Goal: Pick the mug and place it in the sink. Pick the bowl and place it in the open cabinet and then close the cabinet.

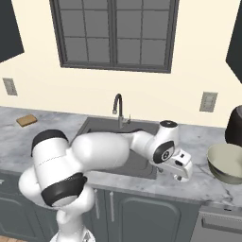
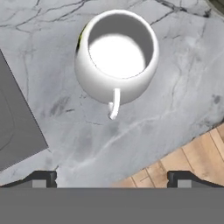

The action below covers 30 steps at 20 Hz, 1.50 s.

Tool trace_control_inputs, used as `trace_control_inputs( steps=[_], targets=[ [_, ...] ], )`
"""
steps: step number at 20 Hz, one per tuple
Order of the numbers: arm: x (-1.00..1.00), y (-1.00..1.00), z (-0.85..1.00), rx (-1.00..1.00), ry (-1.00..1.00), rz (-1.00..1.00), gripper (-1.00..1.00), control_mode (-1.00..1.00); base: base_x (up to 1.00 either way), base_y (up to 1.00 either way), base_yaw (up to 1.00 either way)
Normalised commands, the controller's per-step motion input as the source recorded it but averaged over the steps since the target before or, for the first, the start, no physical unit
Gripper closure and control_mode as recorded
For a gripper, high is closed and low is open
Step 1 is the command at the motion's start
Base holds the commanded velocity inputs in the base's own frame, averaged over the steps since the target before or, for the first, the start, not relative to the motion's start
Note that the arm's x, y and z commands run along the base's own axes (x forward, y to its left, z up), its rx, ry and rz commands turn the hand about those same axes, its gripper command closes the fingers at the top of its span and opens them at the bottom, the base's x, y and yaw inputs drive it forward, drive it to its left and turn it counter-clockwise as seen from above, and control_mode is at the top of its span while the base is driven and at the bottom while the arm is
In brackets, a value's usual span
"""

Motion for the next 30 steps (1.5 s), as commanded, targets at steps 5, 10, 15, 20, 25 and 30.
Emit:
trace_control_inputs(
  steps=[5,10,15,20,25,30],
  targets=[
    [0.08,-0.06,-0.22,0.0,0.0,0.0,-1.0,-1.0,0.0,0.0,0.0],
    [0.01,-0.22,-0.15,0.0,0.0,0.0,-1.0,-1.0,0.0,0.0,0.0],
    [0.02,-0.19,-0.1,0.0,0.03,0.0,-1.0,-1.0,0.0,0.0,0.0],
    [0.1,-0.1,-0.09,0.0,0.05,0.0,-1.0,-1.0,0.0,0.0,0.0],
    [0.15,-0.06,-0.09,0.0,0.06,0.0,-1.0,-1.0,0.0,0.0,0.0],
    [0.18,-0.09,-0.05,0.0,0.07,0.0,-1.0,-1.0,0.0,0.0,0.0]
  ],
)
